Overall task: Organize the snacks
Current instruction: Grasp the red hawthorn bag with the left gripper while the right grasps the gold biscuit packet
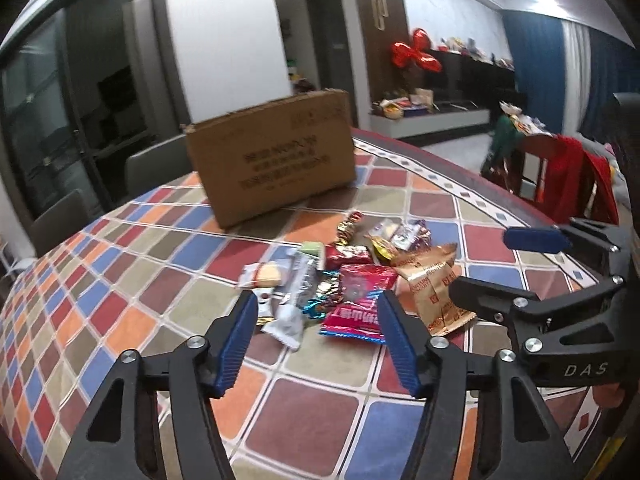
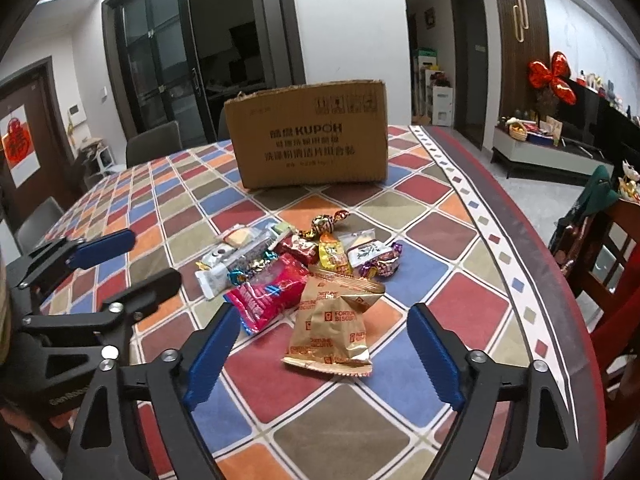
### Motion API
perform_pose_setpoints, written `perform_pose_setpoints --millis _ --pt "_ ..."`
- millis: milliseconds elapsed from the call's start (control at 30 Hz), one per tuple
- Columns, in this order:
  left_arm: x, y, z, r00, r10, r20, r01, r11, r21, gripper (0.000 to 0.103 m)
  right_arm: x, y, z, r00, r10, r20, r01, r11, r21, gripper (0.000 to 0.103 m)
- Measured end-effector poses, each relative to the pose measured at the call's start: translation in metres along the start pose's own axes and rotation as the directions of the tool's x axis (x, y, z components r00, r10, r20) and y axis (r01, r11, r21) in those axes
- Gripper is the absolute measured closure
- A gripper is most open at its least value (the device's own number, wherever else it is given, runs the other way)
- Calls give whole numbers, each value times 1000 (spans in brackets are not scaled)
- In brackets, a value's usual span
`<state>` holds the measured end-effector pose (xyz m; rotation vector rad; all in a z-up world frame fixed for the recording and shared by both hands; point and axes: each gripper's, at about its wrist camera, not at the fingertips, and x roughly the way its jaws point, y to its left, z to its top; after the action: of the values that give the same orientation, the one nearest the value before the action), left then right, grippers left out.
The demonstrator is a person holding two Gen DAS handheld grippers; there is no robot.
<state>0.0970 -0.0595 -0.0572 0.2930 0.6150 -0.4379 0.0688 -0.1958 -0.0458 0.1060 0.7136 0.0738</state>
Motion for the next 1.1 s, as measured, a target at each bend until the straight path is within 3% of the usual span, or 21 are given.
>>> perform_pose_setpoints --millis 167,467,733,1100 --pt "25 -3 1 996 -63 -64 65 998 19 52 17 -5 3 999 25 -46 -26 1000 -17 31" --pt "57 -10 1 981 -128 -144 130 991 4 59 51 -25 3 981 121 -150 -113 992 61 42" --pt "79 -12 2 969 -149 -197 149 989 -19 60 70 -36 3 966 166 -198 -150 984 97 48" --pt "89 -12 1 960 -175 -220 163 984 -72 67 75 -37 6 960 193 -204 -178 980 93 60"
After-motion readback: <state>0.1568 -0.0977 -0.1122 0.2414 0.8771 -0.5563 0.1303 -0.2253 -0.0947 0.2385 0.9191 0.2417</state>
